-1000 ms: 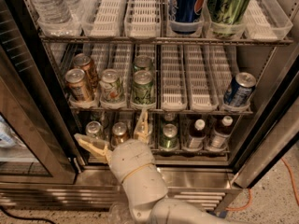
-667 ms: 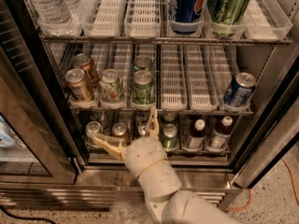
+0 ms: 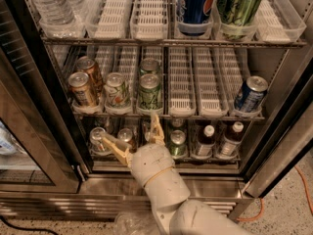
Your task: Pick 7up can from middle shelf of fridge
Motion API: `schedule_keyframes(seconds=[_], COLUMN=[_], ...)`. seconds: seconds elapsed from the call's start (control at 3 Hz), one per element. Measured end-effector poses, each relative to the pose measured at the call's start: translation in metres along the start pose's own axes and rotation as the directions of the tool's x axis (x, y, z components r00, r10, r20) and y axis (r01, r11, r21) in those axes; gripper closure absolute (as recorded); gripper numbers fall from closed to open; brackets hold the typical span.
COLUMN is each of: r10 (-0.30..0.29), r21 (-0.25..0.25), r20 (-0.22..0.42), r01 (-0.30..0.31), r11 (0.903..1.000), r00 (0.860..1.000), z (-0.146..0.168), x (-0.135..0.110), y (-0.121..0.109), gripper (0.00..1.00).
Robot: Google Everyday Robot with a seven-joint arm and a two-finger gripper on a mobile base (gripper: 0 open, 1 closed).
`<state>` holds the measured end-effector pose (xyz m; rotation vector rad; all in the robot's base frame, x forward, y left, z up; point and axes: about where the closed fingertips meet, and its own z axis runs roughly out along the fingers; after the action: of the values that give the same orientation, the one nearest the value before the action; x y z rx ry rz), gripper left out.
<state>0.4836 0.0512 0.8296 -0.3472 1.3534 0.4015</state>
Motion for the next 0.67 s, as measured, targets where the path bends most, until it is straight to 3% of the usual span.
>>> schedule_keyframes(seconds=[0.33,0.67], r10=[0.000,0.000], r21=[0.000,0.000], r20=[0.000,0.000], r01=[0.000,0.000], r11=[1.0000,1.0000], r00=[1.000,1.000], z=[0.0000,0.0000], x=[0.0000,0.0000], y=[0.0000,0.0000], gripper=[0.42,0.44])
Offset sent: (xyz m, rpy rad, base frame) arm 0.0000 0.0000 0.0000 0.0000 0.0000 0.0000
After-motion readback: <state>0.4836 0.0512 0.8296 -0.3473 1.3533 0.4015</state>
